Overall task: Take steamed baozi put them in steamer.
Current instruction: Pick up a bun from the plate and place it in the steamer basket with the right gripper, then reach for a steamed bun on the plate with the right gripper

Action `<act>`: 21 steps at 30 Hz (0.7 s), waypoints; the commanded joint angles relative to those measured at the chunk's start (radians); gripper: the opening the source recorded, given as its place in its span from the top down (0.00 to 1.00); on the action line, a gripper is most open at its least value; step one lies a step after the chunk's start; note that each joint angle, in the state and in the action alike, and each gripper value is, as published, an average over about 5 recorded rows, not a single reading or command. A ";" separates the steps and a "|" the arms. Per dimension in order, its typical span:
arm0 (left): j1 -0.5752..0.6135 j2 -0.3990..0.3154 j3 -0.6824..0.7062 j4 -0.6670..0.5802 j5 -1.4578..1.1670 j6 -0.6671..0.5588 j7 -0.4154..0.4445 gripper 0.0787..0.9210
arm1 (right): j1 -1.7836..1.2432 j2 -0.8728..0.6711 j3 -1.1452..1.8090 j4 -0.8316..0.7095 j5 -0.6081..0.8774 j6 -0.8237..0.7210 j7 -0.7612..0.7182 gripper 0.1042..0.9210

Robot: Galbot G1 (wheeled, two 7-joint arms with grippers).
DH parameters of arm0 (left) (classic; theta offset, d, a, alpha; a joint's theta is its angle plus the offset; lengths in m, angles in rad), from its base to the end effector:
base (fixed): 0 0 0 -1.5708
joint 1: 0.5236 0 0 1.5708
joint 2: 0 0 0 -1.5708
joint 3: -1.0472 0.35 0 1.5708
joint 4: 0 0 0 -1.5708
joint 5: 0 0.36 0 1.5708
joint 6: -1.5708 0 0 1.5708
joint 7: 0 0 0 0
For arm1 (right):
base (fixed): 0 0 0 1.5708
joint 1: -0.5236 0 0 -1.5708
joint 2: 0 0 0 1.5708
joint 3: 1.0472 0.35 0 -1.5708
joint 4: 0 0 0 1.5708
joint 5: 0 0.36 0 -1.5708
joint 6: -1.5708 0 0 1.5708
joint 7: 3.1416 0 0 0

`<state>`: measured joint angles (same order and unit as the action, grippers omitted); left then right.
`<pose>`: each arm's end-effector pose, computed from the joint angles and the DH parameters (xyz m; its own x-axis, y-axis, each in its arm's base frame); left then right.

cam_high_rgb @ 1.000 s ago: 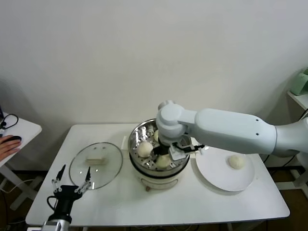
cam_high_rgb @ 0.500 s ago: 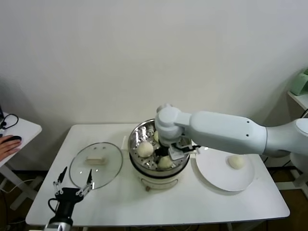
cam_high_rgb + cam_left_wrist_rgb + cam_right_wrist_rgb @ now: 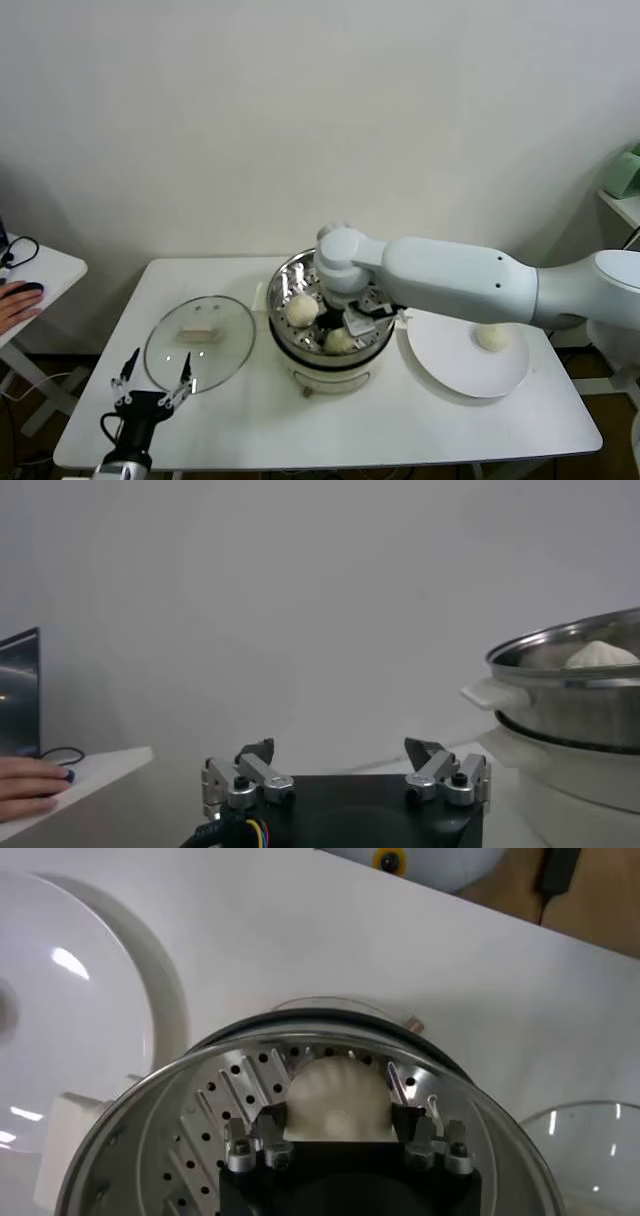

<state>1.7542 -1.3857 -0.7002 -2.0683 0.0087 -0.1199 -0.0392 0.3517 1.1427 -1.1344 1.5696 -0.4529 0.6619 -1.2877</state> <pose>0.1297 0.0874 -0.3277 -0.9957 -0.0711 0.0587 -0.0533 0.9634 0.2626 0.4554 0.1808 -0.1109 -0.1315 -0.0146 0.9912 0.2882 -0.9573 0.0241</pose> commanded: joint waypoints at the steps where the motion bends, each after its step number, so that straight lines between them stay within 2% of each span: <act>1: -0.002 0.000 0.000 0.003 -0.005 0.007 -0.015 0.12 | -0.008 0.008 0.000 -0.013 -0.003 0.012 0.006 0.26; 8: -0.002 -0.002 -0.003 0.005 -0.005 0.006 -0.015 0.12 | -0.006 -0.004 0.013 -0.009 -0.010 0.039 0.014 0.13; 15: -0.007 -0.001 -0.002 0.006 -0.006 0.010 -0.016 0.12 | 0.045 -0.028 0.041 0.012 0.035 0.065 0.008 0.12; 21: -0.016 0.001 0.008 0.012 -0.010 0.017 -0.024 0.12 | 0.180 -0.079 0.046 0.000 0.170 0.031 -0.003 0.12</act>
<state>1.7422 -1.3870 -0.6984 -2.0603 0.0022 -0.1070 -0.0566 0.4089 1.1049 -1.0976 1.5768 -0.4044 0.7063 -1.2839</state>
